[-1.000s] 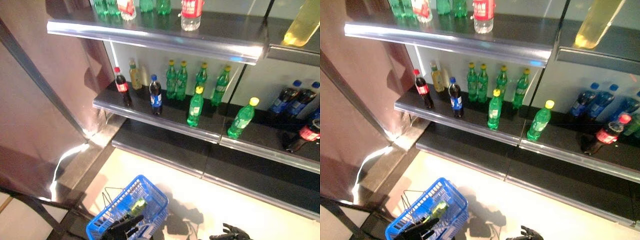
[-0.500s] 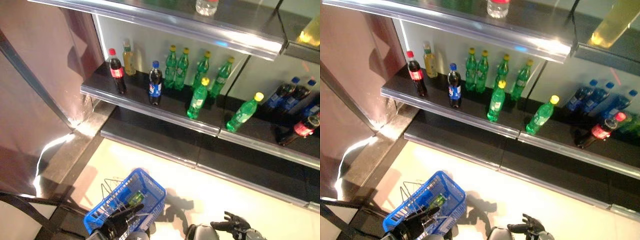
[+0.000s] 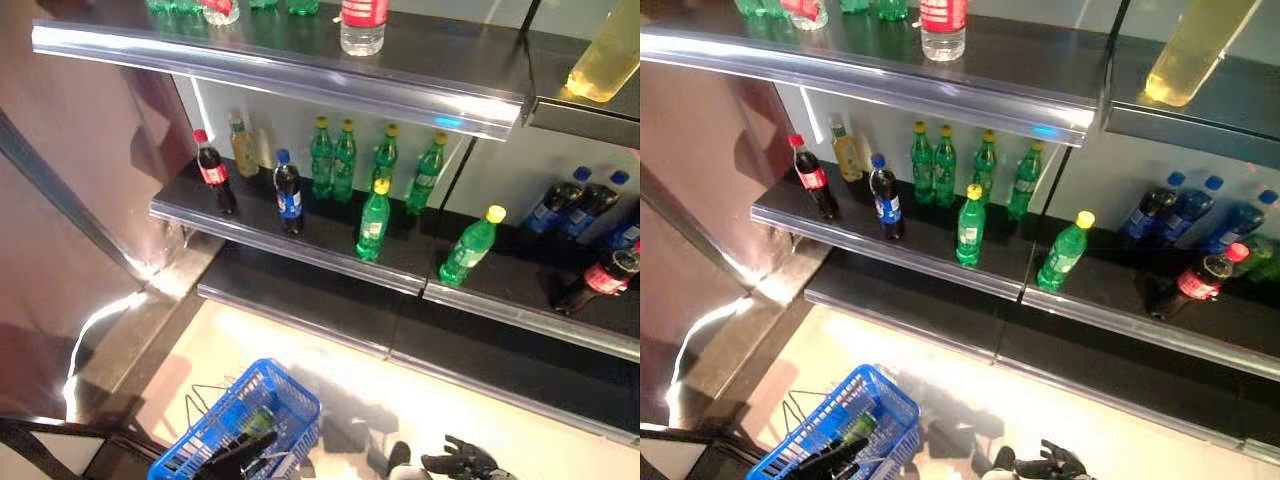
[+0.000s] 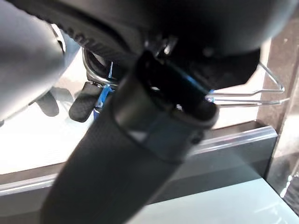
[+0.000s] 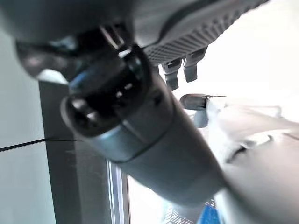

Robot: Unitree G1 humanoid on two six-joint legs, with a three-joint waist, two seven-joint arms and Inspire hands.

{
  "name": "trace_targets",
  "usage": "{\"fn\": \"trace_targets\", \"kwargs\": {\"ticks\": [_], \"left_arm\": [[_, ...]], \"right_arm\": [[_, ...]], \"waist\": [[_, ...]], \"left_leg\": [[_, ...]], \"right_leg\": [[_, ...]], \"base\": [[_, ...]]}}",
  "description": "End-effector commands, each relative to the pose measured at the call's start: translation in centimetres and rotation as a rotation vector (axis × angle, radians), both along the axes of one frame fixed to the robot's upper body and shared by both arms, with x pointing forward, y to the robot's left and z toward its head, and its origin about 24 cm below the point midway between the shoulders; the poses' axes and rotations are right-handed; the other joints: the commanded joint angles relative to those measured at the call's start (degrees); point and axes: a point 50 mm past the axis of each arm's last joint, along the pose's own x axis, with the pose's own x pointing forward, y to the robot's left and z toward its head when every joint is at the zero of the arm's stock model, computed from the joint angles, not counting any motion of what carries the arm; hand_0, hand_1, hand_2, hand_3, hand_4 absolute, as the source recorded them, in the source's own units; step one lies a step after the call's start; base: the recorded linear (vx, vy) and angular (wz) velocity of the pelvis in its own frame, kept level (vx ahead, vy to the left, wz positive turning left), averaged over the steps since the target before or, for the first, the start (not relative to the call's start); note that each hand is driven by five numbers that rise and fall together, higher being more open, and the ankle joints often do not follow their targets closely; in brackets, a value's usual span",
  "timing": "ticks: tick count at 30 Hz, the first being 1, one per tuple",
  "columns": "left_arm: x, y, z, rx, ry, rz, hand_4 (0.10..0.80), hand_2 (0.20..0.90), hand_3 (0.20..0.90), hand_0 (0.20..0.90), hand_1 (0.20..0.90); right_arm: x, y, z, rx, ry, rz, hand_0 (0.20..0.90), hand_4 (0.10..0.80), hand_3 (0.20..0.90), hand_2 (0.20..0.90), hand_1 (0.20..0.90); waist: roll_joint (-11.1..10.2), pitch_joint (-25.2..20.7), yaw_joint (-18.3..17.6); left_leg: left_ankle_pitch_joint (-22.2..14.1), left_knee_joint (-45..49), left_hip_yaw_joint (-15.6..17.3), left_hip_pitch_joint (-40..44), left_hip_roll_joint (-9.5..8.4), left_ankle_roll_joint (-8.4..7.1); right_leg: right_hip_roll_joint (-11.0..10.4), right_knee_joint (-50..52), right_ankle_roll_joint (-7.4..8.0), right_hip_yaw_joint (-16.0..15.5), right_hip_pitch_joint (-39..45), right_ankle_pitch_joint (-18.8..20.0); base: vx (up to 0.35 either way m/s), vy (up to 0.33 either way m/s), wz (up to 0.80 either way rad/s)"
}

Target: Pick up the drink and place into the basket.

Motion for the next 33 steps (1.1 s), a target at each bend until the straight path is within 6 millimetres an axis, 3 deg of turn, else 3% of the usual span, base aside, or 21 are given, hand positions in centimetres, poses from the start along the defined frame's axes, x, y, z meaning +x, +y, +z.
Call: {"fn": "trace_targets", "kwargs": {"ticks": [1, 5, 12, 17, 21, 26, 29, 33], "left_arm": [[5.1, 0.4, 2.2, -0.034, -0.255, -0.054, 0.100, 0.300, 0.200, 0.300, 0.300], [4.9, 0.1, 2.0, -0.036, -0.245, -0.078, 0.100, 0.300, 0.200, 0.300, 0.300], [4.5, 0.6, 1.9, -0.027, -0.223, -0.089, 0.100, 0.300, 0.200, 0.300, 0.300], [4.7, 0.3, 1.9, -0.033, -0.225, -0.096, 0.100, 0.300, 0.200, 0.300, 0.300], [4.6, 0.6, 1.9, -0.029, -0.230, -0.066, 0.100, 0.300, 0.200, 0.300, 0.300], [8.0, -0.1, 3.1, -0.026, -0.324, -0.067, 0.100, 0.300, 0.200, 0.300, 0.300], [10.0, -0.6, 3.9, -0.034, -0.389, -0.072, 0.100, 0.300, 0.200, 0.300, 0.300], [11.9, -1.2, 5.0, -0.063, -0.464, -0.064, 0.100, 0.300, 0.200, 0.300, 0.300]], "right_arm": [[0.6, -0.6, 0.3, -0.022, -0.003, -0.009, 0.900, 0.800, 0.900, 0.900, 0.900], [0.6, -0.7, 0.3, -0.023, -0.012, -0.029, 0.900, 0.800, 0.900, 0.900, 0.900], [-0.2, -0.5, 0.0, -0.016, -0.007, -0.031, 0.900, 0.800, 0.900, 0.900, 0.900], [-0.1, -0.9, 0.2, -0.031, -0.001, -0.046, 0.900, 0.800, 0.900, 0.900, 0.900], [-0.7, -0.9, 0.0, -0.031, 0.031, -0.009, 0.900, 0.800, 0.900, 0.900, 0.900], [2.4, -1.3, 1.0, -0.058, -0.038, -0.004, 0.900, 0.800, 0.900, 0.900, 0.900], [4.7, -1.6, 1.9, -0.075, -0.092, -0.004, 0.900, 0.800, 0.900, 0.900, 0.900], [6.2, -2.1, 2.7, -0.118, -0.121, 0.014, 0.900, 0.800, 0.900, 0.900, 0.900]], "waist": [[-1.5, -1.1, 1.5], [-0.7, -1.9, 1.3], [-0.3, -2.4, -0.6], [-0.1, -2.0, -1.0], [-0.1, -1.3, -1.3], [0.7, 3.5, -1.2], [1.0, 6.3, -1.4], [1.5, 9.3, -1.4]], "left_leg": [[0.1, 2.3, 1.5, -1.3, 0.36, 1.89], [1.0, 0.1, 1.7, -0.1, 0.11, 1.46], [2.4, -1.6, 6.8, 1.1, 0.78, 1.10], [1.7, -2.0, 5.2, 0.3, -0.17, 1.67], [1.6, -2.1, 4.4, -0.5, -0.38, 2.17], [3.9, -2.1, 3.0, -7.5, 0.24, 1.34], [4.9, -2.1, 2.0, -11.9, -0.17, 1.05], [5.5, -2.1, 1.0, -15.2, -1.10, 1.32]], "right_leg": [[-5.0, 4.7, 3.79, 0.3, -2.3, -0.3], [-4.7, 4.0, 3.93, -1.0, -1.2, -0.3], [-4.8, 4.2, 4.21, -4.1, -0.5, -0.5], [-5.0, 5.9, 4.49, -3.4, -2.8, -0.7], [-3.7, 6.3, 4.17, -2.3, -3.9, -1.5], [-1.0, 4.7, 2.87, -0.5, -8.9, -1.7], [-0.4, 3.1, 2.55, 0.8, -11.7, -0.8], [-0.4, 3.7, 2.21, 2.7, -14.7, -1.3]], "base": [[0.079, -0.043, 0.15], [0.059, -0.015, 0.11], [0.030, 0.013, 0.14], [-0.002, 0.035, 0.14], [0.020, 0.012, 0.02], [-0.233, -0.030, 0.00], [-0.239, -0.004, 0.20], [-0.155, 0.042, 0.02]]}}
